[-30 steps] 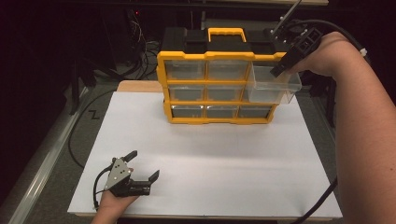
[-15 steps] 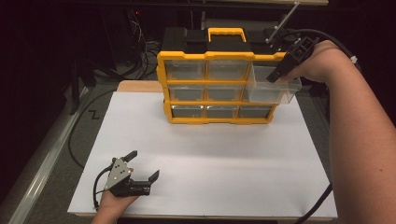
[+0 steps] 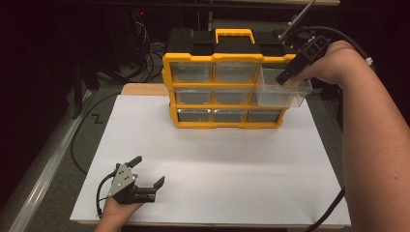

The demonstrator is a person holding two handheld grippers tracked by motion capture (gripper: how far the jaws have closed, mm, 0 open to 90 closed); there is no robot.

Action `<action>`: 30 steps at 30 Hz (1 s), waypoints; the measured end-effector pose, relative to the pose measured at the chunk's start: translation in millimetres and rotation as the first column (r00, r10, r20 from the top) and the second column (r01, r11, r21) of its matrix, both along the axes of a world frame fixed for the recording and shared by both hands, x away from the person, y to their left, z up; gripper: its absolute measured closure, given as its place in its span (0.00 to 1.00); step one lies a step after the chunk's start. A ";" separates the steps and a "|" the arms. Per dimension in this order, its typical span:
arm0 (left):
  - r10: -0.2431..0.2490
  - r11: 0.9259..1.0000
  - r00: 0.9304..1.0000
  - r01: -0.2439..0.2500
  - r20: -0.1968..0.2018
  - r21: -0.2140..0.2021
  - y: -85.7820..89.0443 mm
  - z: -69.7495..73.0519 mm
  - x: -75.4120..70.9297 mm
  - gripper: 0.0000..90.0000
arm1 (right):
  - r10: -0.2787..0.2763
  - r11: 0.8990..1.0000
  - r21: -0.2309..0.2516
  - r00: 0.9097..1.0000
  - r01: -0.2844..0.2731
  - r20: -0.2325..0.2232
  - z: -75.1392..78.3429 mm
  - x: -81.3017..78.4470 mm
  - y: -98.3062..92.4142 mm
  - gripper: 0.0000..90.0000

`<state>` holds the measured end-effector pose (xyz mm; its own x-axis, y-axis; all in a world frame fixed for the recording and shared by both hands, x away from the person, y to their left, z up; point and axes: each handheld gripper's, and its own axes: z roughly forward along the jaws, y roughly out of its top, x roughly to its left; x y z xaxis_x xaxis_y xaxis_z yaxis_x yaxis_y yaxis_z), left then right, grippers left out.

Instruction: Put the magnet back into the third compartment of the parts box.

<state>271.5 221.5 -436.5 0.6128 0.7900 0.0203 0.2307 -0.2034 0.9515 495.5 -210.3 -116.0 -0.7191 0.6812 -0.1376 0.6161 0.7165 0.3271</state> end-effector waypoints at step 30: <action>-0.006 1.000 1.000 0.006 -0.003 0.000 -1.8 0.5 0.4 0.00 | 0.002 0.999 0.046 1.000 -0.003 0.002 5.2 -60.8 -16.3 0.23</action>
